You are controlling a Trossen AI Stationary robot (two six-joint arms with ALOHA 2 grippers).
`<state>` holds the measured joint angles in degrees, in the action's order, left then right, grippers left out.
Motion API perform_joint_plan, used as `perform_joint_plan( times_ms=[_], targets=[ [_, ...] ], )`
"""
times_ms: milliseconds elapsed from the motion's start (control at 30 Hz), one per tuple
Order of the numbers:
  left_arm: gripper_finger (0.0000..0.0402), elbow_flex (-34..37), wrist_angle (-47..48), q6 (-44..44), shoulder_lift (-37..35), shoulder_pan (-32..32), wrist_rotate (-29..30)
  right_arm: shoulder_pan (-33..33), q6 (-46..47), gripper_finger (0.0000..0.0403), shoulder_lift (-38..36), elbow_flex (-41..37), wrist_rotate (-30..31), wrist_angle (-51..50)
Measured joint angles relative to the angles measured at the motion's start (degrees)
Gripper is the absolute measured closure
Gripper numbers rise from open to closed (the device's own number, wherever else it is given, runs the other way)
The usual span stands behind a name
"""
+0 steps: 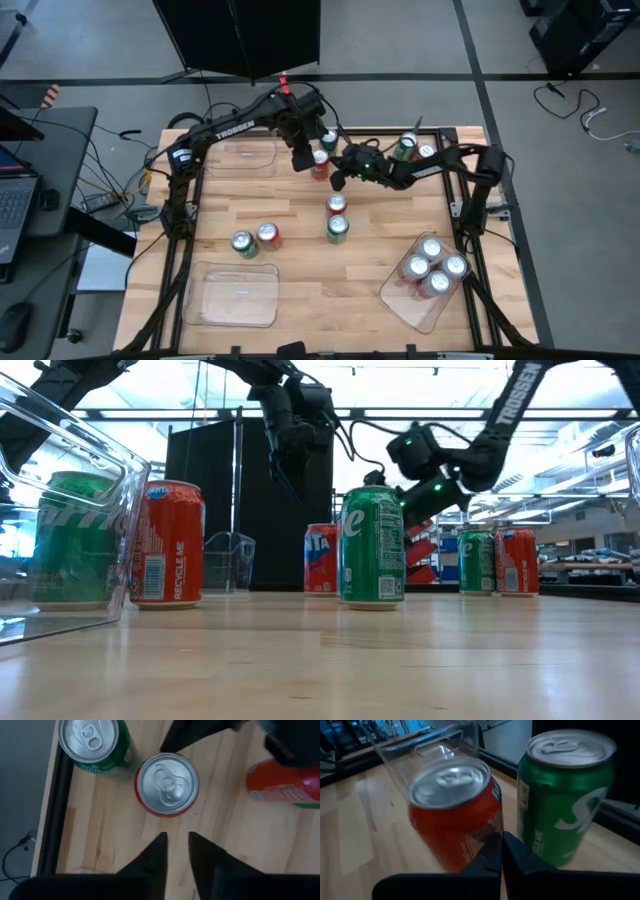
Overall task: Sort soda cans
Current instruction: Put the orange soda can into the top left transparent bin
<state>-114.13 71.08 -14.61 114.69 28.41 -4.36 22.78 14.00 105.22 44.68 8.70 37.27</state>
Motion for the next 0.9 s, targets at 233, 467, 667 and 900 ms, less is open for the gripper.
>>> perform_joint_plan(
  times_ms=[233, 467, 667, 900],
  targets=[
    [0.0205, 0.0, 0.2, 3.53, 0.0, -1.0, 1.29, -1.12, -0.17, 0.0402, 5.4, 5.65, -8.17, -0.02],
    [0.0132, 0.0, 0.81, 6.23, 0.07, -1.08, 1.47, -2.53, -1.54, 0.0402, 5.14, 8.43, -11.41, -2.22],
    [0.0116, 0.0, 0.67, 6.15, 0.11, -1.1, 3.01, -2.57, -2.58, 0.0402, -0.79, 8.4, -11.52, -10.7],
    [0.0115, 0.0, 2.64, 9.15, 0.11, -1.28, 5.28, -2.57, -6.65, 0.0401, -11.62, 8.36, -10.15, -26.5]
  ],
)
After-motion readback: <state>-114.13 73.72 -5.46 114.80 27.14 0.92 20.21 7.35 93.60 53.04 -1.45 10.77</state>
